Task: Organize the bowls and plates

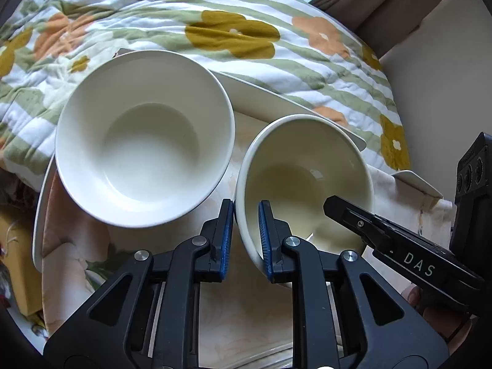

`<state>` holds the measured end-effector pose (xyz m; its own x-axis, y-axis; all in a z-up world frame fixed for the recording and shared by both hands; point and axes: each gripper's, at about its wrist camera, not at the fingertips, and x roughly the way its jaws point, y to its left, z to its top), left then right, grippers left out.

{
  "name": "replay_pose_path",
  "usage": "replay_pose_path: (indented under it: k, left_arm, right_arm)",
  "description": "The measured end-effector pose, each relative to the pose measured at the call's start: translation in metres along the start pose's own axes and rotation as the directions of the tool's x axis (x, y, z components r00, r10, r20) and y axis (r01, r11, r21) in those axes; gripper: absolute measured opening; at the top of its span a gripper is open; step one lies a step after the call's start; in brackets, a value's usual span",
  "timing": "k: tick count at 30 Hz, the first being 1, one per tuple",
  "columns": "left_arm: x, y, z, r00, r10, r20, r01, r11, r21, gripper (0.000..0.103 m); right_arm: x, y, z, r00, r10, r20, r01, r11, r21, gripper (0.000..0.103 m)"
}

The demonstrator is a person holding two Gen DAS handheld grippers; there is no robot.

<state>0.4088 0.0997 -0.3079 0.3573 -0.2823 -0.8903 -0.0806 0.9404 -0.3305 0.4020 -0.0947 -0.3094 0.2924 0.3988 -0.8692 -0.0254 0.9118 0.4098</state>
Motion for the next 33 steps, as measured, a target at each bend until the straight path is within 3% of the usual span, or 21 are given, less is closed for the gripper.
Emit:
replay_pose_path:
  k: [8, 17, 26, 33]
  left_arm:
    - [-0.011, -0.008, 0.001, 0.999, 0.017, 0.039, -0.018, 0.999, 0.027, 0.014]
    - [-0.067, -0.049, -0.017, 0.993, 0.020, 0.119, -0.030, 0.996, 0.088, 0.014]
    - [-0.134, -0.123, -0.082, 0.983, 0.023, 0.181, -0.044, 0.993, 0.113, 0.014]
    - [-0.155, -0.182, -0.137, 0.978, -0.001, 0.207, -0.024, 0.993, 0.120, 0.014]
  right_arm:
    - [-0.007, 0.005, -0.004, 1.000, -0.011, 0.027, 0.012, 0.999, -0.041, 0.016]
    - [-0.072, 0.006, -0.022, 0.993, 0.033, 0.115, -0.026, 0.998, -0.061, 0.016]
    - [-0.167, -0.023, -0.074, 0.978, 0.070, 0.195, -0.051, 0.993, -0.102, 0.016]
    - [-0.226, -0.068, -0.115, 0.970, 0.070, 0.233, -0.043, 0.992, -0.120, 0.016]
